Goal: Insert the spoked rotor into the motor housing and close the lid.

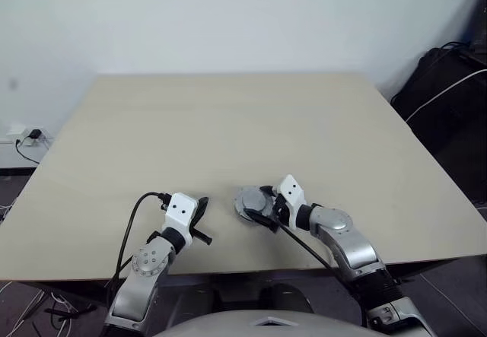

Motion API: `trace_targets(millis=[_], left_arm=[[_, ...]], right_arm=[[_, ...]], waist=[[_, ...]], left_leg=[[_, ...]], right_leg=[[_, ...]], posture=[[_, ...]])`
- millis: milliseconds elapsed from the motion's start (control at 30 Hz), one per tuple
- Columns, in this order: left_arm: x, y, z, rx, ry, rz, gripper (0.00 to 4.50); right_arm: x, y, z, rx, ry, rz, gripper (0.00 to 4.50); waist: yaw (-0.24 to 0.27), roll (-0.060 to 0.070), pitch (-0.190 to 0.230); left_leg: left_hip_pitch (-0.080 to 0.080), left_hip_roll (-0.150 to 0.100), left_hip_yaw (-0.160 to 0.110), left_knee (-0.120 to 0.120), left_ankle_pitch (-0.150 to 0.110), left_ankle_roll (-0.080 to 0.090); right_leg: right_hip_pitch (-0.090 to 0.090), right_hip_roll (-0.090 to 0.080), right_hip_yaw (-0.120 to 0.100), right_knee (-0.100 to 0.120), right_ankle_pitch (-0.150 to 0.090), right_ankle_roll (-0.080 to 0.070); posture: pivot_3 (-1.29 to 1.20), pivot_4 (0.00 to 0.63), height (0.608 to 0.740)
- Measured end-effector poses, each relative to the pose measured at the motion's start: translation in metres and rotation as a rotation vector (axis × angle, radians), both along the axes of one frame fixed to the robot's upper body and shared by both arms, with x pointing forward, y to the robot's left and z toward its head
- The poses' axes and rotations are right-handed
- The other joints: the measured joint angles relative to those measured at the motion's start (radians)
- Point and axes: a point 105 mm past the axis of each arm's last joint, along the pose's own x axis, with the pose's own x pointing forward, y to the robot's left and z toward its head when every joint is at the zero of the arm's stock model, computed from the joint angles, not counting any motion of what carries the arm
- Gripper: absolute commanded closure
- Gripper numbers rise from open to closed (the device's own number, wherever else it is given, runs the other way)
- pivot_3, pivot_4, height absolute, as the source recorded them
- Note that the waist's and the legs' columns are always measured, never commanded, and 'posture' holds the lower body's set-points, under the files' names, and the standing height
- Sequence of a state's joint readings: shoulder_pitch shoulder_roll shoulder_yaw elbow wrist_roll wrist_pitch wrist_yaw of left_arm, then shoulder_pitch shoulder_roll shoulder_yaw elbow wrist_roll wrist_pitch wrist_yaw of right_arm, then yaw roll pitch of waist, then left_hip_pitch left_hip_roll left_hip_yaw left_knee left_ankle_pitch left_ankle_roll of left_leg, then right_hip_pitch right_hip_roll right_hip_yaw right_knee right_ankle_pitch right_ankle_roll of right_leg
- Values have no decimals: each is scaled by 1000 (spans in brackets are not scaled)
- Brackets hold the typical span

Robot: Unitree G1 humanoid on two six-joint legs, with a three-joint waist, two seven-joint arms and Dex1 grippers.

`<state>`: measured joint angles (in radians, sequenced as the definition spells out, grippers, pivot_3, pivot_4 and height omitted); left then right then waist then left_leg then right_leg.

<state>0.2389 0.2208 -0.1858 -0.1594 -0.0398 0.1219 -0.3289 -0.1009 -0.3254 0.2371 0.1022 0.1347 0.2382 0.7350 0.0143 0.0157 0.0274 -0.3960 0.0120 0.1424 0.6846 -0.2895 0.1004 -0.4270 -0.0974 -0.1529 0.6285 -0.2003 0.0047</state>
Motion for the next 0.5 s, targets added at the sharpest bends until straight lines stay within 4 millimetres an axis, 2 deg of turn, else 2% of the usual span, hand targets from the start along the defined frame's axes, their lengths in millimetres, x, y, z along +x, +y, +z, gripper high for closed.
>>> trace_targets(millis=[67,167,233,500], left_arm=[[0,0,0,0,0,0,4500],[0,0,0,0,0,0,4500],[0,0,0,0,1,1,4500],[0,0,0,0,3,1,4500]], right_arm=[[1,-1,-1,-6,-3,0,17],[0,0,-2,-6,-2,6,604],[-1,2,-2,-5,-2,15,1186],[-1,2,-2,-8,-6,18,1261]], waist=[[0,0,-2],[0,1,-3],[0,1,-3],[0,1,-3]], left_leg=[[0,0,0,0,0,0],[0,0,0,0,0,0],[0,0,0,0,0,0],[0,0,0,0,0,0]], right_leg=[[0,0,0,0,0,0],[0,0,0,0,0,0],[0,0,0,0,0,0],[0,0,0,0,0,0]], posture=[[0,0,740],[0,0,740],[0,0,740],[0,0,740]])
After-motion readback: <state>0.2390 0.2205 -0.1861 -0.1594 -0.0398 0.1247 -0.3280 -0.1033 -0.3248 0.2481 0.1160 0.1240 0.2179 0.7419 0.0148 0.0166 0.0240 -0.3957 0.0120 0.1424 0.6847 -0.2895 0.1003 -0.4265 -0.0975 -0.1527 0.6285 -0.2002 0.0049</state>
